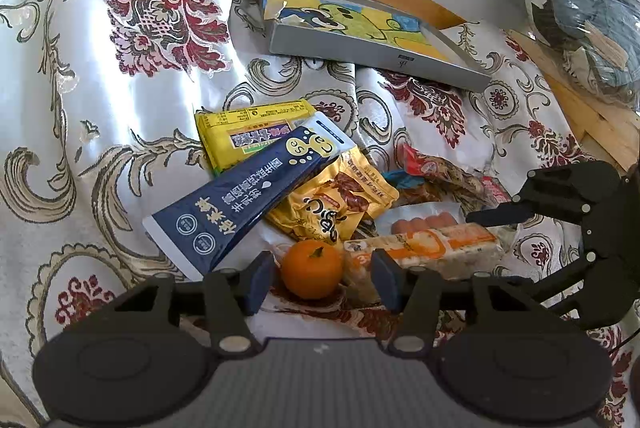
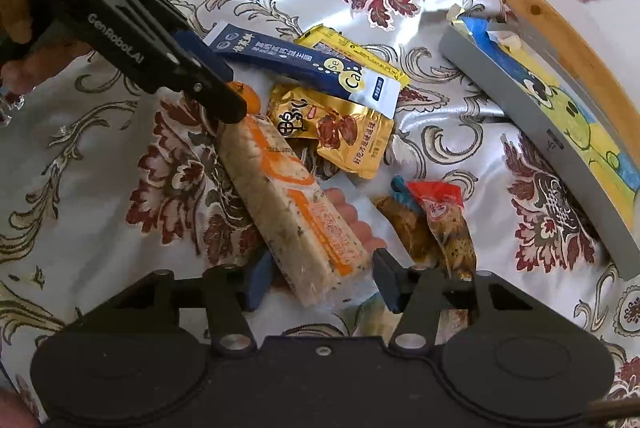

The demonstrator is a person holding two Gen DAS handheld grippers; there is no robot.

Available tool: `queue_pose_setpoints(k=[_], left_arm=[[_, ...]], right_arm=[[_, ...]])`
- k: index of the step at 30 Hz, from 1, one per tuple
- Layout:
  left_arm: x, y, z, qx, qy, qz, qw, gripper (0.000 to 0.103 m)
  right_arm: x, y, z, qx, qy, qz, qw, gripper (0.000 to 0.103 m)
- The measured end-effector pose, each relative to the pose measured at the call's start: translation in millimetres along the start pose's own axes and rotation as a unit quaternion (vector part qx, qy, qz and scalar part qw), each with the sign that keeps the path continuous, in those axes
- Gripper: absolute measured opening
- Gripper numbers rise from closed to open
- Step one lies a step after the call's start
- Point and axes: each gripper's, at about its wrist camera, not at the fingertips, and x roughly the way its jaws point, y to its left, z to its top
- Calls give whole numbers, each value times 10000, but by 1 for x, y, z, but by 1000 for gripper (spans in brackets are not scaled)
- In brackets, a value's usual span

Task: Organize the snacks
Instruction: 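Move the left tool to the orange mandarin while the right tool approaches the puffed-rice bar, then close the left gripper on the mandarin while the right gripper closes on the rice bar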

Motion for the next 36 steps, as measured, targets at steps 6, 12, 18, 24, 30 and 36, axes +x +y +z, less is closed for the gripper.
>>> queue_pose_setpoints(k=[6, 12, 18, 24, 30, 36], left_arm=[[2, 1, -1, -60, 17, -6, 10000, 58], [1, 3, -1, -107, 0, -10, 9999, 58], [-1, 1, 0, -52, -44, -111, 9999, 58], [-1, -2, -1, 46, -43, -53, 10000, 58], [7, -2, -3, 156, 52, 93, 9998, 57], [9, -7, -8, 461, 48, 255, 9986, 42]], right_arm=[[5, 4, 2, -300, -212, -236, 9990, 67], [4, 17, 0, -571, -278, -365, 9973, 56], [-10, 14, -8, 47, -297, -291, 9991, 54], [-18, 10, -21, 713, -151, -327, 9968, 53], [-20, 4, -23, 1234, -218, -247, 9918, 53], [-15, 4, -15, 1548, -288, -179, 9874, 54]])
